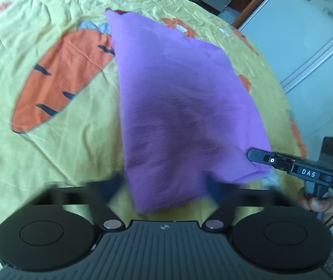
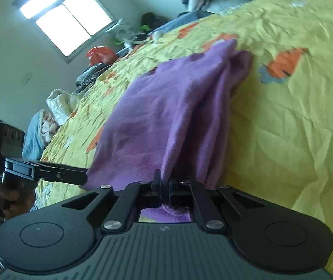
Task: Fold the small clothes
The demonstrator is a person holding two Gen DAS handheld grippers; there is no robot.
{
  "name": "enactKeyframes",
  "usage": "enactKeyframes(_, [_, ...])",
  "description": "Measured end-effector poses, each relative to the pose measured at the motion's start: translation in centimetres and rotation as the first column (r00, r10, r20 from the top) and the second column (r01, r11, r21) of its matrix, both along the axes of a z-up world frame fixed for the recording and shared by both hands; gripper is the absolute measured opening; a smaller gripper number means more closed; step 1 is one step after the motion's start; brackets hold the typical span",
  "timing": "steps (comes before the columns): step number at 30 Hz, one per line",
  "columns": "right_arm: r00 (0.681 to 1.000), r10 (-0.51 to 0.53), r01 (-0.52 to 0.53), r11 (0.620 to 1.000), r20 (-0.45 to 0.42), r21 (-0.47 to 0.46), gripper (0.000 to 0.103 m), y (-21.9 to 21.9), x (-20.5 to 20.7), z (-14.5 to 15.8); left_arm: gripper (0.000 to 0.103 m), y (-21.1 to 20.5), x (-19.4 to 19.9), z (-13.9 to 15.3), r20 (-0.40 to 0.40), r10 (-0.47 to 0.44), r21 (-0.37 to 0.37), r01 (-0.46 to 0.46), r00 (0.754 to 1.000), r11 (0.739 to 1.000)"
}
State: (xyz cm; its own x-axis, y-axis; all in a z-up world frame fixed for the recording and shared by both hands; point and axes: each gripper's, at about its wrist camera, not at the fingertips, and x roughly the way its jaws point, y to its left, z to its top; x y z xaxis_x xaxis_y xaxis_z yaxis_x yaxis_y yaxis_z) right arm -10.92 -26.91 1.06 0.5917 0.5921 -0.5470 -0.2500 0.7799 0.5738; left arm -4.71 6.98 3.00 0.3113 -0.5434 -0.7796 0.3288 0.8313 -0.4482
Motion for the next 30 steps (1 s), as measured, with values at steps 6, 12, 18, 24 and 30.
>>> enactKeyframes(6, [0.996, -0.055, 0.043, 0.988, 0.073, 0.149, 0.003, -1.7, -2.6, 3.6, 0.012, 1.2, -0.1, 1.0, -0.008, -0.021, -0.037, 0.021, 1.000, 0.999])
enactKeyframes(12, [1.000, -0.023, 0.023, 0.999, 0.015, 0.034, 0.007, -1.7, -3.8, 2.0, 0.017, 1.9, -1.3, 0.4, -0.061, -0.065, 0.030, 0.067, 0.996, 0.997])
enactKeyframes(18, [0.983, -0.114, 0.137, 0.978, 0.146, -0.156, 0.009, -1.9, -2.6, 4.4, 0.087, -0.7, -1.0, 5.1, 0.159, -0.119, 0.131, 0.098, 0.980, 0.987])
enactKeyframes(24, [0.990, 0.005, 0.022, 0.982, 0.143, -0.186, 0.009, 1.6, 6.2, 3.7, 0.089, -7.7, 6.8, 4.0, 0.264, -0.104, 0.149, 0.066, 0.959, 0.987])
enactKeyframes(30, [0.986, -0.109, 0.130, 0.976, 0.127, -0.175, 0.011, -1.5, 7.1, 4.4, 0.089, -6.3, 9.1, 2.7, 0.257, -0.009, 0.222, -0.051, 0.966, 0.974])
